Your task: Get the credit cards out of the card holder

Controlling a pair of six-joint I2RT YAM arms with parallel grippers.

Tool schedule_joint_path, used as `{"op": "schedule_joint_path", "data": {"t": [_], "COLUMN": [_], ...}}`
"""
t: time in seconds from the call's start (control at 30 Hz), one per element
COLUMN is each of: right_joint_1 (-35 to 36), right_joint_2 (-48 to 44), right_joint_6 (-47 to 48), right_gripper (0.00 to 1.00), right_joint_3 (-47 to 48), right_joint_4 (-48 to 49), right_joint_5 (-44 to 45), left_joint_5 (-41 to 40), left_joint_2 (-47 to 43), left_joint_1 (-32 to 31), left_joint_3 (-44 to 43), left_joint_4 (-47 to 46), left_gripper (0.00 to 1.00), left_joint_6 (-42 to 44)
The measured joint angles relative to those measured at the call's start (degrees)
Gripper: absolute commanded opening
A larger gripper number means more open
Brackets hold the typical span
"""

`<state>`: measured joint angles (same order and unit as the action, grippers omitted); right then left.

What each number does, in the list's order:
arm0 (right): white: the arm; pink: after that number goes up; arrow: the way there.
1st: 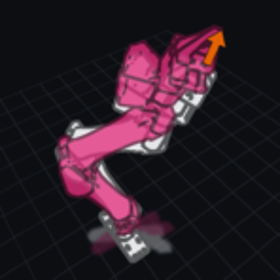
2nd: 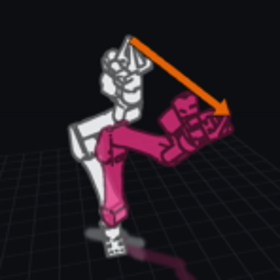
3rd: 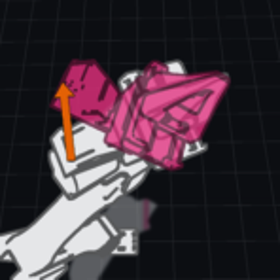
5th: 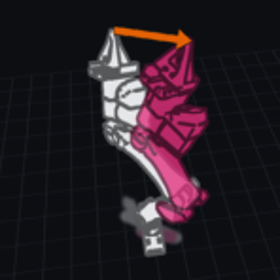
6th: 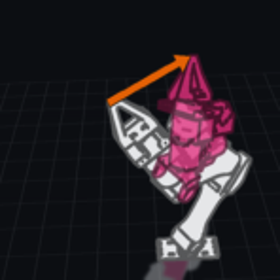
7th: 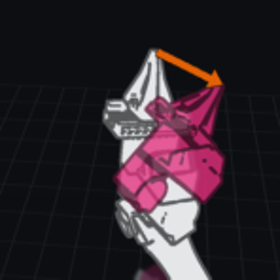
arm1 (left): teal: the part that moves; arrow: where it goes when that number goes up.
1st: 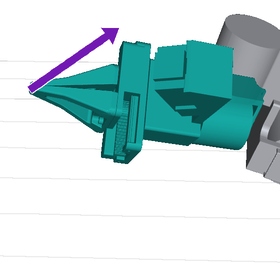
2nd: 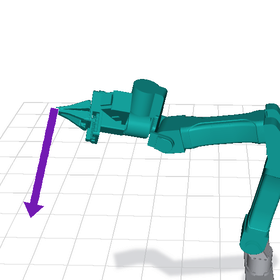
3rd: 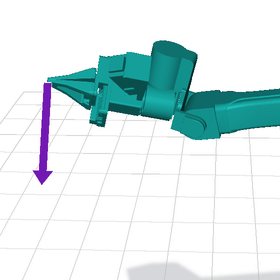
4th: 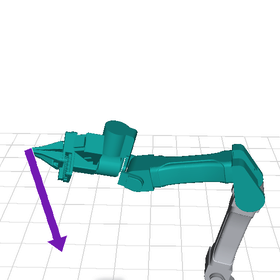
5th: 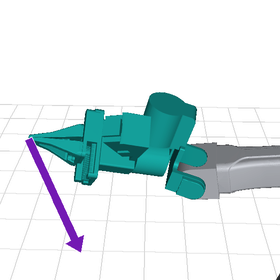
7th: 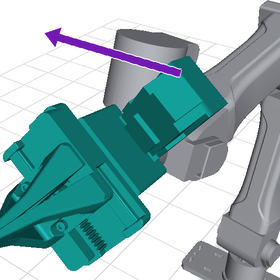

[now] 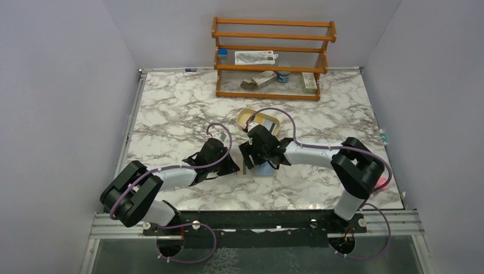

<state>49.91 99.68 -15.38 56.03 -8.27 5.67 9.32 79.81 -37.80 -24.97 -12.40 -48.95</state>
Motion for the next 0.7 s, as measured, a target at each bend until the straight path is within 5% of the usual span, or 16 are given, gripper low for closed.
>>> {"op": "schedule_joint_path", "data": {"t": [0.7], "right_joint_1": [-8.02], "right_joint_2": [-7.08], "right_joint_6": [-1.36], "right_gripper": [0.8], "right_joint_3": [-4.22], "right_joint_4": [-10.62], "right_joint_5": [6.54], "left_joint_5": [-0.79], "left_joint_2": [-1.44], "left_joint_1": [-0.2], "left_joint_3": [0.04], "left_joint_4": [2.78], "left_gripper": [0.0], "left_joint_6": [0.66]}}
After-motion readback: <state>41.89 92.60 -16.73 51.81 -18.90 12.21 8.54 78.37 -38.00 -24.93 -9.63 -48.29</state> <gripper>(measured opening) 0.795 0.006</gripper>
